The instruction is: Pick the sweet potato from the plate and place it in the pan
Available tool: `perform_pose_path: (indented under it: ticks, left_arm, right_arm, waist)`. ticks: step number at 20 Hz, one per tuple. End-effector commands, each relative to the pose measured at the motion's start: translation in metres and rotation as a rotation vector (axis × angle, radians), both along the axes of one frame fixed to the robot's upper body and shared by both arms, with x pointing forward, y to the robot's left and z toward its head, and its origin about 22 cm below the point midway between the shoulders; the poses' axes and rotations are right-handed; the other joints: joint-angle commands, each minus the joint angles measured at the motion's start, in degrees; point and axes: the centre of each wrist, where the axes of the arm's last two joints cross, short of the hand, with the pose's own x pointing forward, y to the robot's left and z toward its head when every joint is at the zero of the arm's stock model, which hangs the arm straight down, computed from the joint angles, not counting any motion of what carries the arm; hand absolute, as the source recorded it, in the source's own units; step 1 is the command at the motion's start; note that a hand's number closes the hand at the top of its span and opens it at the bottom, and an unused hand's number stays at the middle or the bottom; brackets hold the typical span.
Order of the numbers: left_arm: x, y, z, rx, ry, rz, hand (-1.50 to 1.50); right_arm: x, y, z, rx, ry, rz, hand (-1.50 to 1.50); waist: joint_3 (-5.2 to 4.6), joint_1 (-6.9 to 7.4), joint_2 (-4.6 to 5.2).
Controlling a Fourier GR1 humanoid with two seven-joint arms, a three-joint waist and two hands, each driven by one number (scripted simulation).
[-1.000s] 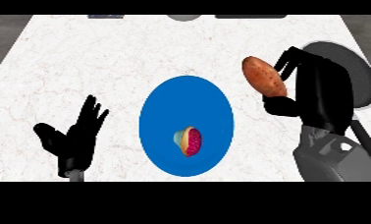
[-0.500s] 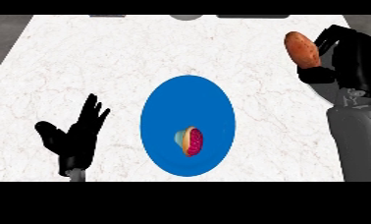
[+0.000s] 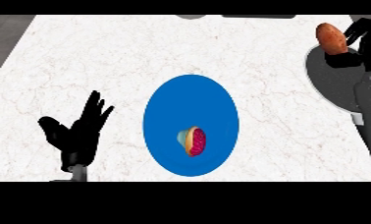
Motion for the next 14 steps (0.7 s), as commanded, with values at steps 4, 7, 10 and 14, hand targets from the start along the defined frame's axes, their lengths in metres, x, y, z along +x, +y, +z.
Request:
perform_pose_path:
  ticks: [4, 7, 10, 14]
  left_arm:
    - [0.001, 0.002, -0.005, -0.008, 0.038, -0.043, 0.0]
    - [0.002, -0.019, -0.005, -0.027, 0.021, -0.065, 0.0]
    - [0.002, -0.014, -0.003, 0.0, 0.017, -0.059, 0.0]
    - [0.006, -0.015, -0.001, -0.012, 0.001, -0.057, 0.0]
  right_arm:
    - [0.006, -0.049, -0.018, 0.025, -0.003, -0.027, 1.5]
    - [-0.005, -0.074, -0.022, -0.018, 0.244, -0.121, -1.5]
    - [-0.005, -0.081, -0.022, 0.03, 0.243, -0.071, -1.5]
    - [-0.008, -0.082, -0.03, 0.025, 0.144, -0.027, -1.5]
  waist:
    - [-0.09, 1.79, 1.0]
    - [-0.09, 2.51, 1.4]
    - [0.03, 2.96, 1.55]
    - [0.1, 2.69, 1.53]
